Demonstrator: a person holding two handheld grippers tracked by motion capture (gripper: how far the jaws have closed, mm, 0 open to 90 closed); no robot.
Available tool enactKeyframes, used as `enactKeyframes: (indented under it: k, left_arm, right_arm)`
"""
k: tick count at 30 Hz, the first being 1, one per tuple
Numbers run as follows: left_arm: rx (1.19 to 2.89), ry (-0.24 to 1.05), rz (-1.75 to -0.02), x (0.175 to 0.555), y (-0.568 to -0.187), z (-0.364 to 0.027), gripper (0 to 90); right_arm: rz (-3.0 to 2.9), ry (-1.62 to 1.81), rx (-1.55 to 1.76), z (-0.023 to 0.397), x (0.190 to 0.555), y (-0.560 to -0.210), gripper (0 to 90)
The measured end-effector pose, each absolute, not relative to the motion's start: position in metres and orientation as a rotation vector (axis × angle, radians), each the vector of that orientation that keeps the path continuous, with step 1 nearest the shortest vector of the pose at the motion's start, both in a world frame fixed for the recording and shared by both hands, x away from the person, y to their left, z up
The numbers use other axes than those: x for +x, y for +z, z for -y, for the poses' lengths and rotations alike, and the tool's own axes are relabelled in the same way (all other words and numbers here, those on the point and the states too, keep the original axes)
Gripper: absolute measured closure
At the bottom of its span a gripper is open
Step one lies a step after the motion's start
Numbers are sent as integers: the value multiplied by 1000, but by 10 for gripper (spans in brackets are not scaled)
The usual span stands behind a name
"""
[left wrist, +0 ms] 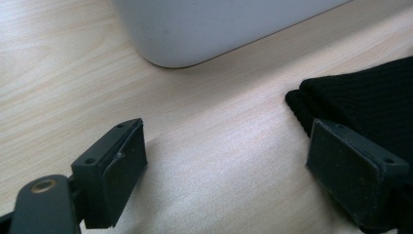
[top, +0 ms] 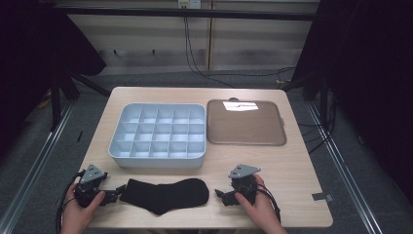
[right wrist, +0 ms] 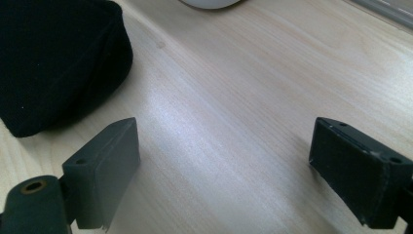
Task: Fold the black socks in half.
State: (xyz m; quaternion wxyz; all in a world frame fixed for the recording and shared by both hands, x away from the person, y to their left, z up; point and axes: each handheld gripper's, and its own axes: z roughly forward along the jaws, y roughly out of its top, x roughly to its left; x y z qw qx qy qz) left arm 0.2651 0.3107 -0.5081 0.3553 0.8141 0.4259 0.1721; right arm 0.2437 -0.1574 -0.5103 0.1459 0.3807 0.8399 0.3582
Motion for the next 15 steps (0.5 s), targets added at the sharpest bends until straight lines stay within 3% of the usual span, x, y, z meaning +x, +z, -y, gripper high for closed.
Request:
enactKeyframes:
  k: [15]
  left_arm:
    - [2086,433,-1113,265,-508,-313,138]
  right_arm:
    - [-2413,1029,1104,157,240,-510,108]
